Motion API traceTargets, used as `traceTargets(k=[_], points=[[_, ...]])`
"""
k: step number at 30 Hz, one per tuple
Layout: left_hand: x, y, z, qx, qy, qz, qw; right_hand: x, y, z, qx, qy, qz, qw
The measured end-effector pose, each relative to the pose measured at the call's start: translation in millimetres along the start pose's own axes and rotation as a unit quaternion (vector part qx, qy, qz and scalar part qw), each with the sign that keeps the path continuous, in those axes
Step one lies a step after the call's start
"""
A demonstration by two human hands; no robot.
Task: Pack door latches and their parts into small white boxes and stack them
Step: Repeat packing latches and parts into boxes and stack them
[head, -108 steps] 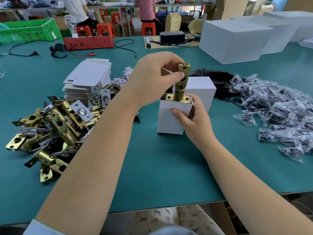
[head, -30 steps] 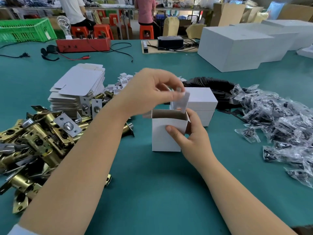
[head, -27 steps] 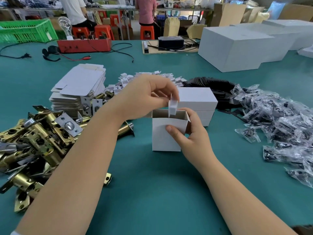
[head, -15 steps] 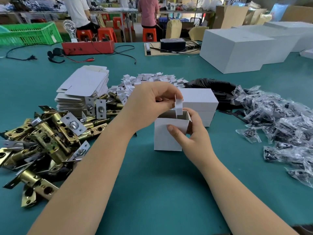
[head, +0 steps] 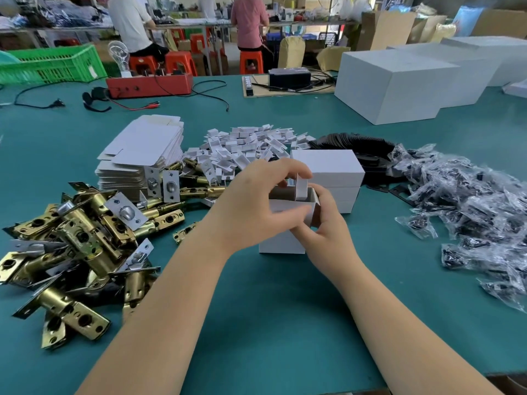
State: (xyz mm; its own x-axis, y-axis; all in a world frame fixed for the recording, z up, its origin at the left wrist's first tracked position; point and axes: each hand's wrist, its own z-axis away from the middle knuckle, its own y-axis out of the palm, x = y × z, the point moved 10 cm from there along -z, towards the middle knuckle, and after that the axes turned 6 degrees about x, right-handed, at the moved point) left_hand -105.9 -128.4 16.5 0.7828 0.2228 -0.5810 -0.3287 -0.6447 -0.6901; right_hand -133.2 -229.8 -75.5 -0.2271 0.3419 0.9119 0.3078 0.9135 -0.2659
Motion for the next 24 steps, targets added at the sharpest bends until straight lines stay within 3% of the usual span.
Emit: traceTargets(k=[4, 8, 10, 14, 17, 19, 20, 22, 24], points=[[17, 4, 0, -0.038, -0.040, 0.049, 0.997, 4, 0, -1, 0.000, -0.002, 0.002, 1.000], [20, 19, -2, 0.033, -0.023, -0.106, 0.994, 4, -1, -2, -0.003, -0.010, 0.009, 1.000], [23, 24, 0, 0.070, -0.029, -0.108, 0.991, 8, -3, 1, -0.013, -0.024, 0.014, 1.000], [34, 9, 5, 0.048, -0.059, 0.028, 0.997, 38, -52, 15, -0.165, -0.142, -0.008, 0.976], [37, 3, 8, 0.025, -0.047, 0.045, 0.998, -5, -118, 1, -0.288, 0.014, -0.048, 0.956], [40, 7, 8, 0.020, -0.051, 0.067, 0.996, -38, -145, -20, -0.245, 0.149, 0.094, 0.953], [40, 9, 7, 0.020, -0.048, 0.077, 0.996, -47, -154, -32, -0.210, 0.177, 0.195, 0.941], [40, 13, 6, 0.017, -0.039, 0.088, 0.995, -54, -161, -56, -0.147, 0.161, 0.375, 0.901], [43, 14, 7, 0.008, -0.041, 0.099, 0.994, -68, -161, -76, -0.078, 0.160, 0.519, 0.836]])
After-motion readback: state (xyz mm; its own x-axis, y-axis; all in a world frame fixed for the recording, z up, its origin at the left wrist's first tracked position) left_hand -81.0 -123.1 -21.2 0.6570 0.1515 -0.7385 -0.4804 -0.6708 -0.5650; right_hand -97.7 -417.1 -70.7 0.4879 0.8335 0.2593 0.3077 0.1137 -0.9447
